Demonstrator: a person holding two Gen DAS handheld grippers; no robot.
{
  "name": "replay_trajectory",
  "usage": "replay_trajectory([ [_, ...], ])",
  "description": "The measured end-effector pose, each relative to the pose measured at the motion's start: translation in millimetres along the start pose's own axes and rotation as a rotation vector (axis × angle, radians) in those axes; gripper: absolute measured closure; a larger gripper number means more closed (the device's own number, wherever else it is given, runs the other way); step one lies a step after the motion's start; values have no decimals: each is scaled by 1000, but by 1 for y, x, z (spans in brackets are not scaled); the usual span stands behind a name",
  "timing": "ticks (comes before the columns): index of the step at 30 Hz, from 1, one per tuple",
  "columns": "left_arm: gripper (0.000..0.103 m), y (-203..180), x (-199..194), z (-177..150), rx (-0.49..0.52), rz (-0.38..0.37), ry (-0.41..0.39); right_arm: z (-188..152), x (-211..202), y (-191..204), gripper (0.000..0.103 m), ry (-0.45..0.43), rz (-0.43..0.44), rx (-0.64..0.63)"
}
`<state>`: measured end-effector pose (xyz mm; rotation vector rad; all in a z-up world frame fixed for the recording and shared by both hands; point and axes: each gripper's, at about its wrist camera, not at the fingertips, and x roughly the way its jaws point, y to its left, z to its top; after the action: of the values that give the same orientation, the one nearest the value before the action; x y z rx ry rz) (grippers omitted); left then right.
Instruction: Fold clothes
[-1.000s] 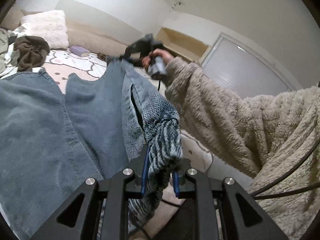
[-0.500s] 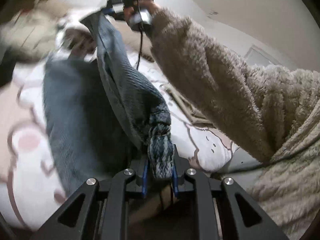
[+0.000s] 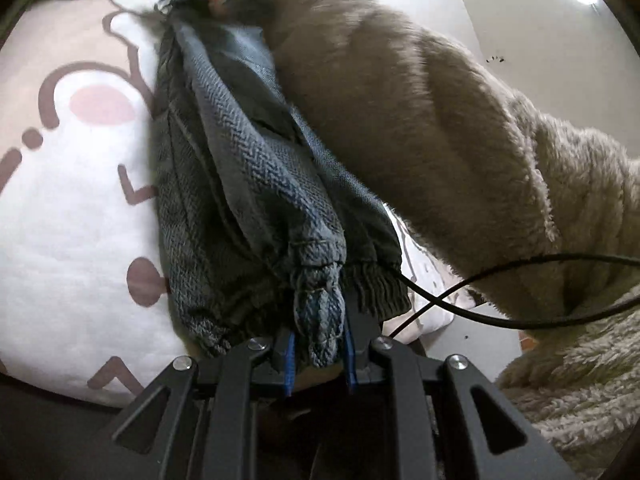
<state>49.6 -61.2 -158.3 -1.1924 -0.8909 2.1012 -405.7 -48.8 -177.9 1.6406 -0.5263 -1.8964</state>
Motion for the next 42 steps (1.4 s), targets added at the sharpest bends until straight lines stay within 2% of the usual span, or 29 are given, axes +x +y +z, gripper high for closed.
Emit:
replay_trajectory([
  [1,84,0,-1,0,-3,0,-1,4,-17,4,96,-25,46,-8],
  [3,84,-2,-2,-1,-2,5,-4,11,-53,15,96,-103,49,-55],
  [6,83,-4,-2,-2,1,13,-5,24,-97,30,96,-221,-67,-150],
  [7,82,-4,-3,-2,0,14,-5,28,-106,34,86,-251,-133,-184],
  [8,82,-4,-3,-2,0,15,-6,32,-108,37,42,-266,-188,-213],
  [9,82,-5,-3,-2,0,15,-6,34,-105,38,13,-263,-218,-232],
  [10,82,-5,-4,-2,1,16,-6,37,-102,39,0,-261,-247,-251],
  [13,82,-7,-4,-1,6,16,-7,47,-81,47,0,-232,-330,-310],
  [15,82,-7,-5,-1,7,11,-6,41,-58,58,1,-206,-418,-375],
  [17,82,-6,-6,0,6,5,-5,34,-37,70,15,-184,-528,-460],
  [19,82,-5,-7,0,5,-1,-4,30,-14,83,19,-166,-660,-587],
  [21,82,-5,-8,1,5,-6,-3,26,8,83,31,-118,-795,-684],
  [22,82,-5,-9,1,5,-9,-3,24,18,77,45,-84,-858,-714],
  [23,82,-5,-10,1,3,-12,-4,23,22,69,55,-58,-884,-715],
  [27,82,-1,-11,4,-4,-27,-5,19,2,43,66,-40,-844,-653],
  [29,82,1,-12,7,-7,-29,-8,13,-11,35,79,-31,-842,-647],
  [32,82,8,-15,16,-9,-32,-16,1,-50,22,82,-101,-751,-597],
  [35,81,12,-17,21,-17,-39,-15,-5,-88,1,85,-156,-583,-431],
  [39,81,14,-17,25,-17,-38,-15,4,-128,-13,85,-310,-196,-164],
  [40,81,14,-16,25,-18,-37,-13,10,-129,-10,85,-330,-146,-133],
  [42,81,15,-16,26,-17,-32,-10,26,-118,-1,85,-332,-134,-96],
])
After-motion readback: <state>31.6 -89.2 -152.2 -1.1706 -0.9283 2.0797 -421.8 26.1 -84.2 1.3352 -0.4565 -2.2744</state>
